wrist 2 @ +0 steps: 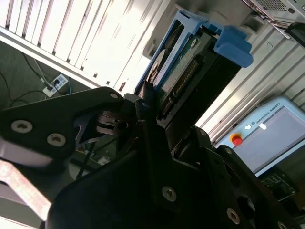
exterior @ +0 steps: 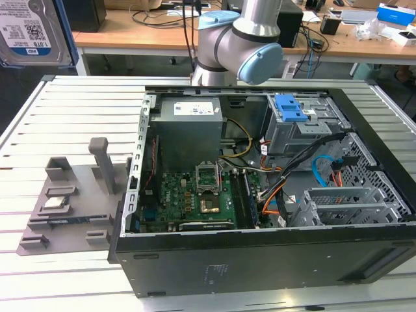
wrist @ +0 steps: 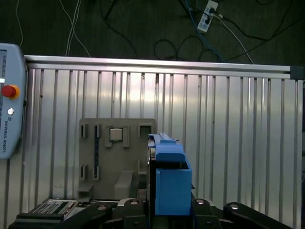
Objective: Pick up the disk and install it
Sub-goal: 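Pick up the disk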
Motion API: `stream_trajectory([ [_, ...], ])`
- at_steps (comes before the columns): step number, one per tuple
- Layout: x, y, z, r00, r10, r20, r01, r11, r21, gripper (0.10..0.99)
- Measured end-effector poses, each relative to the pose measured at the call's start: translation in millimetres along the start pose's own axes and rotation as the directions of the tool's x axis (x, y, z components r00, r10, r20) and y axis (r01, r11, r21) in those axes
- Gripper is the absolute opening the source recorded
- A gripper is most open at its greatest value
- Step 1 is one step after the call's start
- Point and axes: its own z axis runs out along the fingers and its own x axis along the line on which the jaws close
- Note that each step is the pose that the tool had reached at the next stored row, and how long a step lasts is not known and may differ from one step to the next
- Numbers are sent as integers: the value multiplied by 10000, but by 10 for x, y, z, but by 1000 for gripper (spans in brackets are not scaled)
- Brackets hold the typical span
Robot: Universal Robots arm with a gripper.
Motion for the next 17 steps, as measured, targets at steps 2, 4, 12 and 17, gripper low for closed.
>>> stream_trajectory([
  [2,-2,1,-28,10000,0,0,0,10000,0,365],
  [4,-4,2,-57,10000,0,0,0,10000,-1,365],
  [12,-18,8,-243,10000,0,0,0,10000,-1,365],
  [17,-26,10,-330,10000,0,0,0,10000,-3,365],
])
